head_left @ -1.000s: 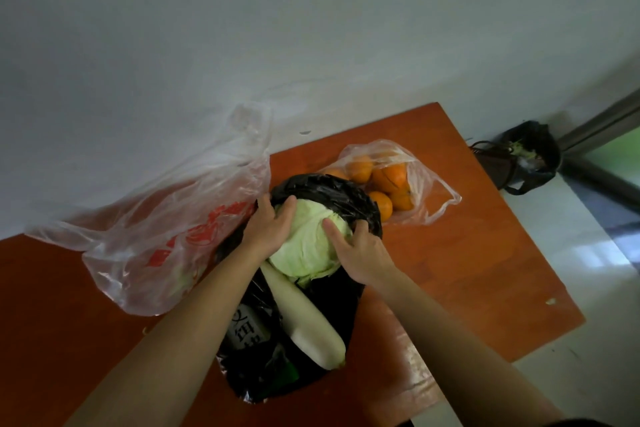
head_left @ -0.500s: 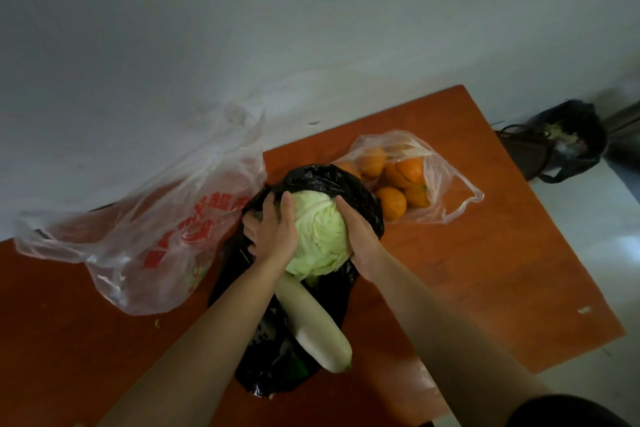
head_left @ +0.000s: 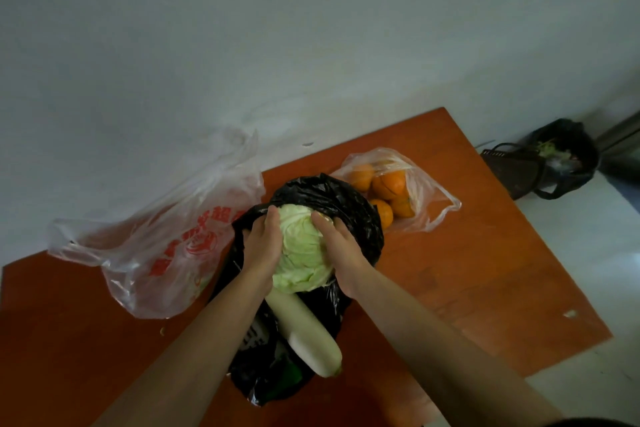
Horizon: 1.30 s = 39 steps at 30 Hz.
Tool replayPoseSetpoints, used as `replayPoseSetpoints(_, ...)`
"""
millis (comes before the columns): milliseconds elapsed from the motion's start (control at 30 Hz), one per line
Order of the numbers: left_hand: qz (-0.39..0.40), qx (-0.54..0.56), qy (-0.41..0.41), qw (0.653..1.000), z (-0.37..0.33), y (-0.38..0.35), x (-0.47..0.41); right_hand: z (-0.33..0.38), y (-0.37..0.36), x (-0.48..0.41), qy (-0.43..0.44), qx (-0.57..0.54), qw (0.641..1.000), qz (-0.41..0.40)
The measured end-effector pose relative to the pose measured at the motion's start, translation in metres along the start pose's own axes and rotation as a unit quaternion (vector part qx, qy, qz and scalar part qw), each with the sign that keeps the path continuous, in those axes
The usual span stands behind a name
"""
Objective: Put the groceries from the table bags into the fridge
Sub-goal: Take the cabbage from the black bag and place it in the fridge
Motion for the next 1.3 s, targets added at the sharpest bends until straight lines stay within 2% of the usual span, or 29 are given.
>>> replayPoseSetpoints(233, 0.01, 0.009, -0.038, 0.999, 0.011, 0.037, 0.022, -0.004, -0.028, 0.06, 0.049, 0.008, 0.999, -0.012)
replayPoseSetpoints(500, 0.075, 0.007, -0.045, 0.996, 0.024, 0.091, 0.062, -0.025, -0.077, 0.135, 0.013, 0.037, 0.999, -0.034)
replayPoseSetpoints(733, 0.106, 0.013, -0.091, 0.99, 0.035, 0.126, 0.098, -0.053, -0.102, 0.186, 0.044, 0.064, 0.995, -0.067)
replayPoseSetpoints(800, 0.093, 0.02, -0.105, 0.99, 0.045, 0.133, 0.109, -0.065, -0.108, 0.196, 0.06, 0.071, 0.993, -0.066)
replayPoseSetpoints(933, 0.066, -0.011, -0.086, 0.994, 0.072, 0.146, 0.127, -0.094, -0.108, 0.211, 0.071, 0.127, 0.986, -0.078)
replayPoseSetpoints(1033, 0.097, -0.026, -0.106, 0.989, 0.09, 0.147, 0.144, -0.117, -0.101, 0.221, 0.097, 0.14, 0.982, -0.085)
replayPoseSetpoints(1133, 0.121, 0.015, -0.081, 0.989, 0.115, 0.144, 0.167, -0.141, -0.09, 0.233, 0.118, 0.126, 0.981, -0.087)
replayPoseSetpoints(1300, 0.114, 0.067, -0.034, 0.991, 0.15, 0.147, 0.183, -0.162, -0.07, 0.239, 0.103, 0.113, 0.985, -0.085)
Point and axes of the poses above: each hand's wrist, its own x-axis away from the middle knuckle, its own y-axis out of the back of the hand, z = x × y, the point moved 3 cm from there along -x, towards the middle knuckle
